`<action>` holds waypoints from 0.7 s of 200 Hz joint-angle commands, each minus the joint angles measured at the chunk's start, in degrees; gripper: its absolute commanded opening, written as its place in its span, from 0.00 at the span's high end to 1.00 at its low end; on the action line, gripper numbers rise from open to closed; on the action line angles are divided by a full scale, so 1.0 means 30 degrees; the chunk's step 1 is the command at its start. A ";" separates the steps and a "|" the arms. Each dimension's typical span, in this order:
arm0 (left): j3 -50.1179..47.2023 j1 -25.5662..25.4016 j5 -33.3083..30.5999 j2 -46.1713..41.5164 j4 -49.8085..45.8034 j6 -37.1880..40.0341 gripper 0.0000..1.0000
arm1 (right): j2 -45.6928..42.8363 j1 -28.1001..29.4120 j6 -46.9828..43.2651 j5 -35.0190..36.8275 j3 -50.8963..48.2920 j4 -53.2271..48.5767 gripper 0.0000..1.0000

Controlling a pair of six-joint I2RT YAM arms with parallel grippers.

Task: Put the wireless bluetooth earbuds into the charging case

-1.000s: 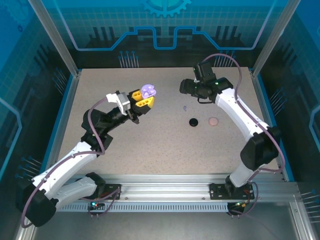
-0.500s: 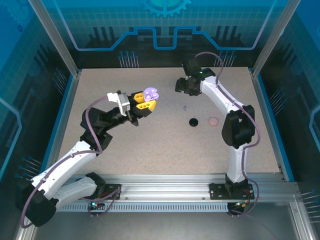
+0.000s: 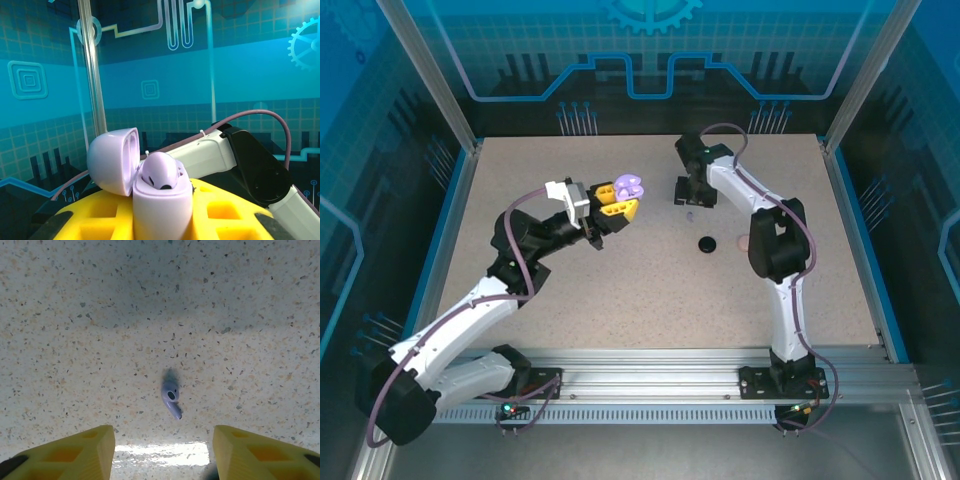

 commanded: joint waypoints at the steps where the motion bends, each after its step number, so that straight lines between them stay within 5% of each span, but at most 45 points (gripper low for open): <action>1: 0.0258 -0.0100 -0.0408 0.0109 0.0385 0.0094 1.00 | 0.1018 -0.0265 0.0451 0.0035 0.0828 -0.0624 0.47; 140: 0.0089 -0.0101 -0.0467 0.0431 0.0692 -0.0258 1.00 | 0.3976 -0.0426 0.1175 -0.0099 0.2595 -0.1271 0.59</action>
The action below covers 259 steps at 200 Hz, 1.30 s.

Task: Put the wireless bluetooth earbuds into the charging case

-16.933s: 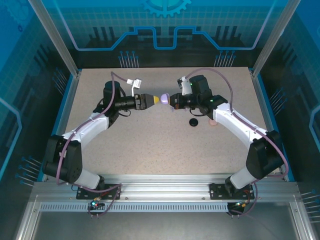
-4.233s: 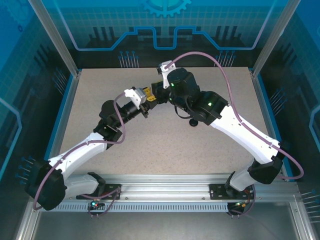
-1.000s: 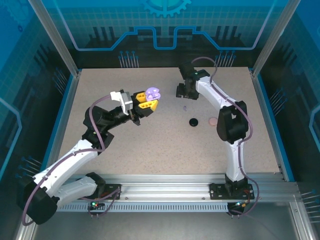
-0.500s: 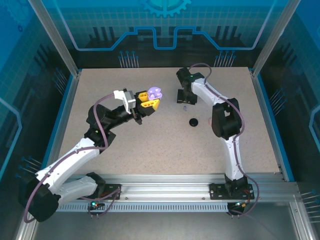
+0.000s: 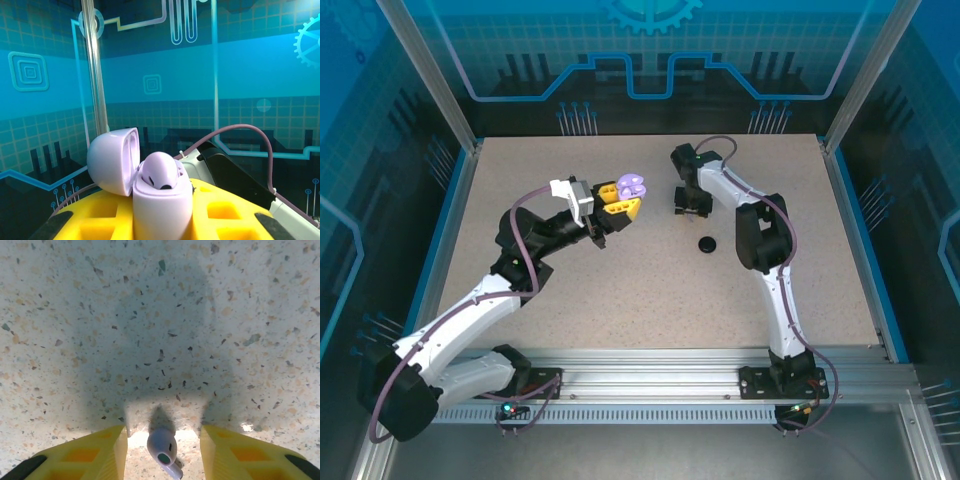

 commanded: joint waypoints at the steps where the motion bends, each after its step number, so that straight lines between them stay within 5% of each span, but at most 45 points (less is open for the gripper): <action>1: 0.0108 -0.0087 -0.0306 -0.0006 0.0612 -0.0170 1.00 | 0.0509 -0.0259 0.0257 -0.0035 0.0633 -0.0513 0.59; 155: 0.0095 -0.0085 -0.0385 0.0257 0.0742 -0.0309 1.00 | -0.0227 -0.0281 0.0279 -0.0615 -0.0340 0.0135 0.86; 259: 0.0330 -0.0087 -0.0654 0.0432 0.0613 -0.0284 1.00 | -0.6345 -0.0285 0.0918 -0.1771 -0.2439 0.2080 0.89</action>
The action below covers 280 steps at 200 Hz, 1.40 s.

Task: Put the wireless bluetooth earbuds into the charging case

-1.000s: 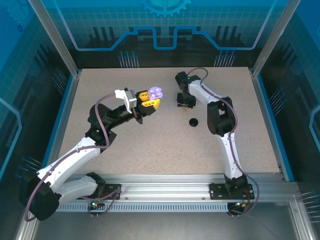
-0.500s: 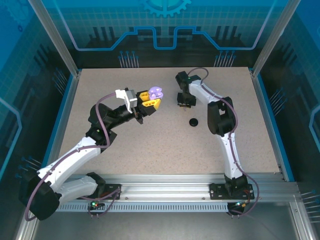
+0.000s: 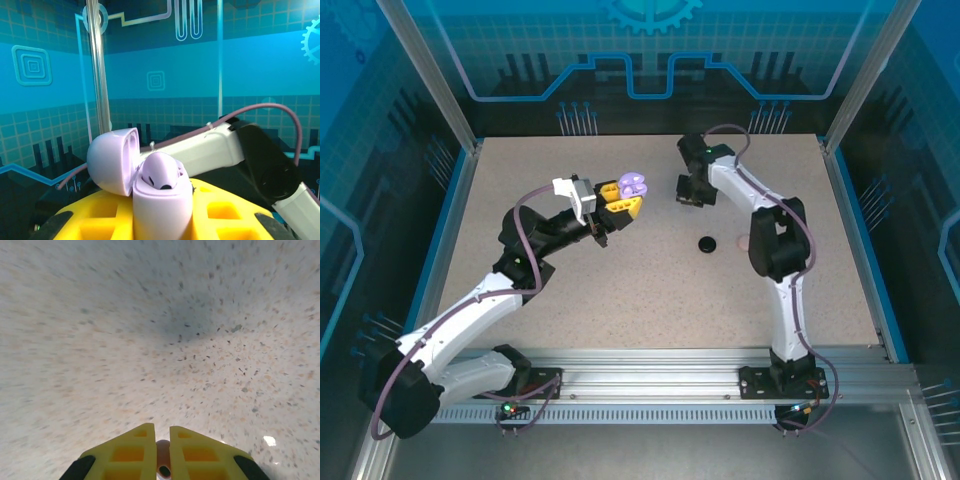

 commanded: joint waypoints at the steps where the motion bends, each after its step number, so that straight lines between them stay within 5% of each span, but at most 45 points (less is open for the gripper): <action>1: 0.0342 -0.0094 -0.0357 0.0112 0.0580 -0.0242 1.00 | -0.2462 -0.0195 0.0549 -0.0792 -0.0363 0.0732 0.89; 138: 0.0881 -0.0107 -0.0219 0.0743 0.0564 -0.0131 1.00 | -1.4777 0.0455 0.2400 -0.3988 -0.3929 0.7234 0.87; 280: 0.1703 -0.0148 -0.1020 0.2542 0.2079 -0.0992 1.00 | -1.8329 0.5384 0.3539 -0.2965 -0.8260 1.3244 0.86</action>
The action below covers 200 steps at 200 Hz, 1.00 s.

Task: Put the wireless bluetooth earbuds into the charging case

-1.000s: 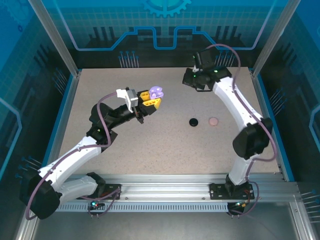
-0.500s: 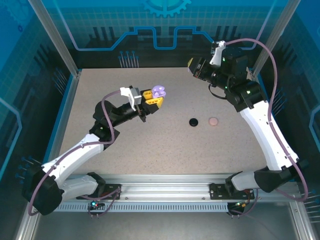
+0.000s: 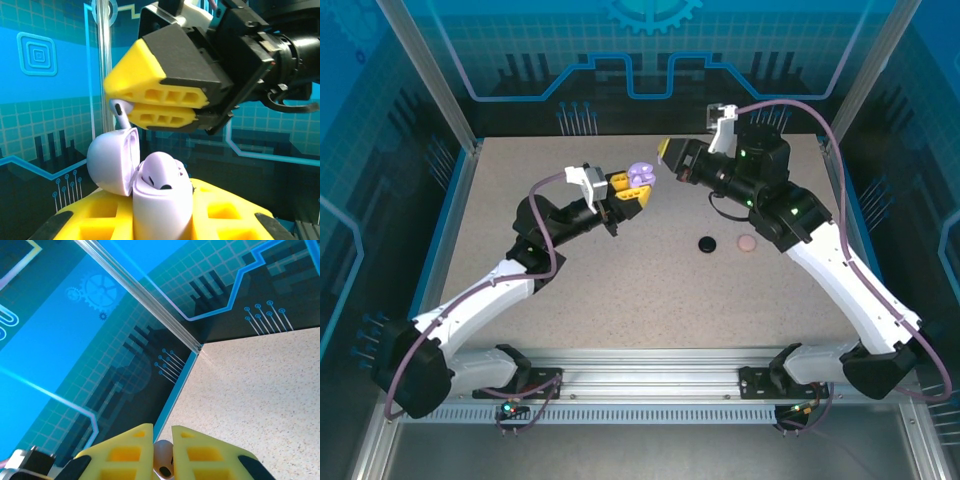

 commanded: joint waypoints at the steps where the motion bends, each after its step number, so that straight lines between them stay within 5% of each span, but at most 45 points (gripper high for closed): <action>1: 0.0661 -0.0117 -0.0501 0.0198 0.1047 -0.0346 1.00 | -0.1039 0.0453 0.0378 0.0579 -0.0464 0.1721 0.86; 200: 0.0944 -0.0130 -0.0704 0.0581 0.1257 -0.0285 1.00 | -0.0471 0.1810 0.0715 -0.0157 -0.1442 0.2617 0.88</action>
